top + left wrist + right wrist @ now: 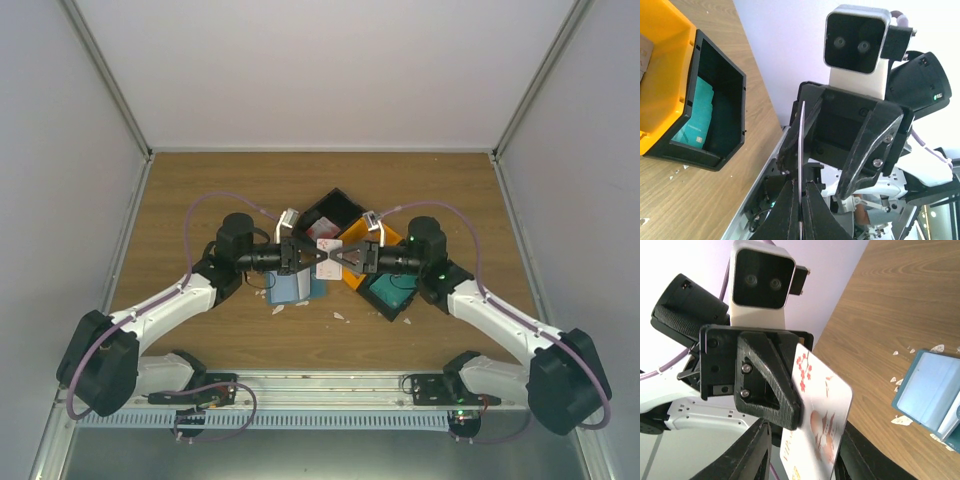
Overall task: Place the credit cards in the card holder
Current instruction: Pick up the credit card from the storage box, then insert the credit card into the card holder.
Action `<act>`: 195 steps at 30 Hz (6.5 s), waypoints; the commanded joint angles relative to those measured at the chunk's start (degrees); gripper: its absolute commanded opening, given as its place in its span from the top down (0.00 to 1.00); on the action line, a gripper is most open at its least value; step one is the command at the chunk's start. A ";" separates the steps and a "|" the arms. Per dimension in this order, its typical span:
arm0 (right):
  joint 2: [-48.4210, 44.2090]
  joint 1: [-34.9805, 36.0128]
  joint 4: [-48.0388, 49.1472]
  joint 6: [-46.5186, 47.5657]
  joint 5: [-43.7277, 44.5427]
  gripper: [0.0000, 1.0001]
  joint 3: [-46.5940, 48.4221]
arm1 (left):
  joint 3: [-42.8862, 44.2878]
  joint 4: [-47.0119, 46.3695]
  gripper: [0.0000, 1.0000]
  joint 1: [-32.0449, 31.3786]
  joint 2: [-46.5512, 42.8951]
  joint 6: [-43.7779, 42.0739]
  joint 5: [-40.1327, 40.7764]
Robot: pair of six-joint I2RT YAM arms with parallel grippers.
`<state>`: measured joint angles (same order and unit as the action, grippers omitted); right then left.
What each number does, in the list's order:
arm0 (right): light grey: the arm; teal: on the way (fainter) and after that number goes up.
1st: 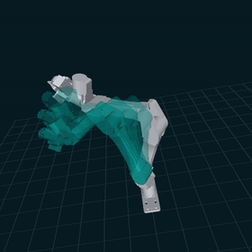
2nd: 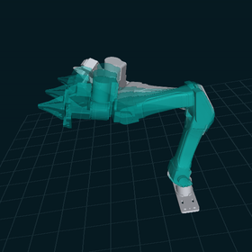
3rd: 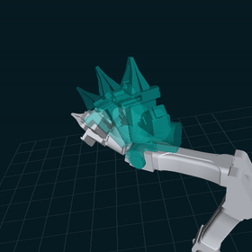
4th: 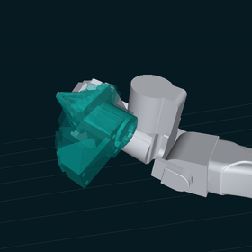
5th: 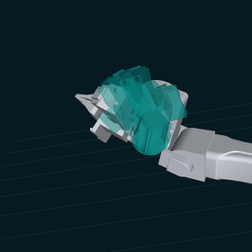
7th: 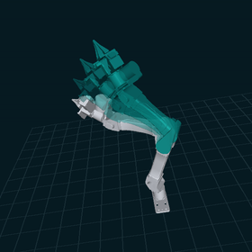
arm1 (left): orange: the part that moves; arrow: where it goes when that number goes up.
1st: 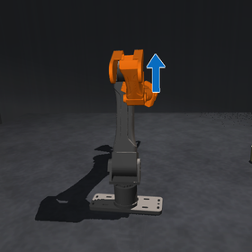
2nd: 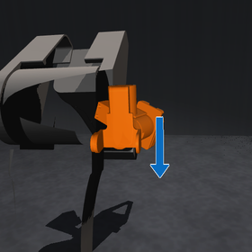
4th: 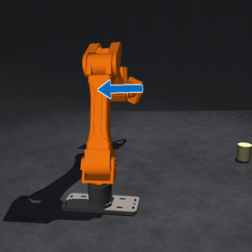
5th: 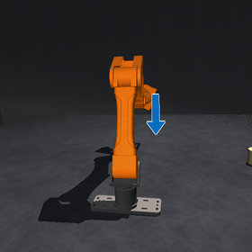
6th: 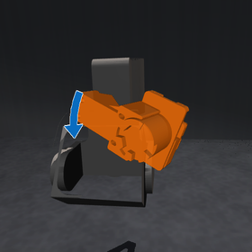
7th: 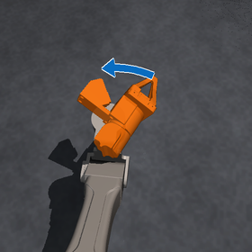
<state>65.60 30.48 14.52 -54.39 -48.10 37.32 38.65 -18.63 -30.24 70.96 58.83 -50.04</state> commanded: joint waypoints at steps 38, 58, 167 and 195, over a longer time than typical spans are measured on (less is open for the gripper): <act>37.04 9.49 -6.82 7.84 12.72 0.99 13.93 | -9.82 25.43 0.69 6.07 1.48 -15.85 35.03; 44.95 9.92 -8.03 2.61 12.85 0.99 15.17 | -11.68 23.07 0.71 6.77 9.32 -16.29 34.66; 40.89 15.54 -19.05 8.75 26.41 0.77 18.48 | -12.55 24.61 0.74 7.03 2.86 -18.46 30.43; 45.83 16.54 -22.63 14.03 27.12 0.86 21.49 | -10.76 25.14 0.69 7.72 0.81 -19.01 27.40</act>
<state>108.44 46.13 -5.65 -41.74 -22.61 58.52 26.24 7.11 -22.96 72.69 40.45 -22.50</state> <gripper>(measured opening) 0.148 0.308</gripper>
